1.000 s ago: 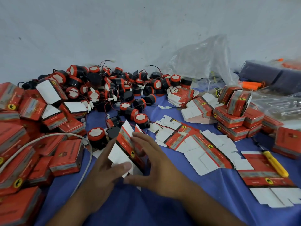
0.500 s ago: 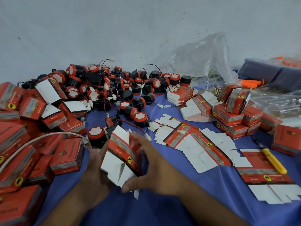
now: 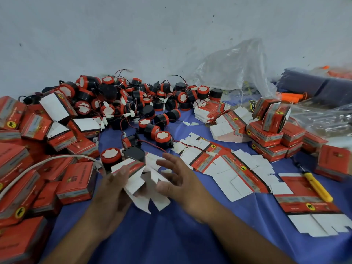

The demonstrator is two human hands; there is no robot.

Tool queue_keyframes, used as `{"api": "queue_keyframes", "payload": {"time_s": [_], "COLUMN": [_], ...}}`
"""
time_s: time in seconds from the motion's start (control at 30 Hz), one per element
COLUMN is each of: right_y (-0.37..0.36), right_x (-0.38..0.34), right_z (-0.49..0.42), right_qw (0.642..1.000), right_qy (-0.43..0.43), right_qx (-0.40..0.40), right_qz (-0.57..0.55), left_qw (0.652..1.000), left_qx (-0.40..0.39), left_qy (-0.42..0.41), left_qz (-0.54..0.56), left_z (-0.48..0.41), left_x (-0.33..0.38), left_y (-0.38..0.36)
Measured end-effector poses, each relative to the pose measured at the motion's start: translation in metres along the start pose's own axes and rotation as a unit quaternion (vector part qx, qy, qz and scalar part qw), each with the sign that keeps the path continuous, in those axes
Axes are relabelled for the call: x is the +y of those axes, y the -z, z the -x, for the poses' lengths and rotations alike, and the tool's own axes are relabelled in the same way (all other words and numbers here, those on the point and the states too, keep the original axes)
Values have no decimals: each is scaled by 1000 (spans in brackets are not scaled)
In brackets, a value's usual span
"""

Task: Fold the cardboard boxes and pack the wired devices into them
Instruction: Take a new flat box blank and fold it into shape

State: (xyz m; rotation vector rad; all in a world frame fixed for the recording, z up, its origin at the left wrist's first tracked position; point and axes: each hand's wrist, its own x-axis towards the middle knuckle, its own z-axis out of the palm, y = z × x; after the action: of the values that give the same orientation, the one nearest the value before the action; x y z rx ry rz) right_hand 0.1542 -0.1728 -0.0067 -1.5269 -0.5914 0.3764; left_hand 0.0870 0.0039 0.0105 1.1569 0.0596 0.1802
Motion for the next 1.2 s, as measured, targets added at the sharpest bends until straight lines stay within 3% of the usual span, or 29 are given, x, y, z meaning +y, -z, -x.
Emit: {"api": "queue_keyframes", "payload": {"time_s": [0.13, 0.3, 0.47, 0.53, 0.63, 0.73, 0.83, 1.03, 1.1, 1.2], "right_y": [-4, 1, -6, -7, -5, -3, -2, -8, -9, -7], "right_x": [1, 5, 5, 2, -7, -8, -8, -5, -4, 2], "right_z": [-4, -9, -8, -8, -5, 1, 4, 3, 0, -2], "right_qw": [997, 986, 990, 985, 963, 942, 935, 952, 960, 982], "right_qy": [-3, -7, -42, -72, -103, -91, -83, -2, 25, 38], "right_qx": [61, 135, 121, 123, 2, -142, -180, -149, -105, 7], "right_qz": [-37, -99, -62, -101, -250, -289, -293, -268, -260, -183], "left_qw": [996, 965, 983, 993, 993, 992, 992, 992, 995, 983], "left_qx": [-12, 128, 111, 61, -16, -38, -66, -19, -22, -34], "left_qy": [-56, -145, -119, -100, -90, -79, -82, -76, -86, -122], "left_qz": [-71, -179, -83, 3, 71, 89, 75, 95, 37, -135], "left_z": [3, -2, 0, 0, 1, 3, 2, -1, -1, -1], "left_x": [-10, -16, -15, -13, -6, -6, -6, -12, -16, -26], "left_y": [-16, -11, -9, -12, -11, -9, -9, -10, -12, -11]}}
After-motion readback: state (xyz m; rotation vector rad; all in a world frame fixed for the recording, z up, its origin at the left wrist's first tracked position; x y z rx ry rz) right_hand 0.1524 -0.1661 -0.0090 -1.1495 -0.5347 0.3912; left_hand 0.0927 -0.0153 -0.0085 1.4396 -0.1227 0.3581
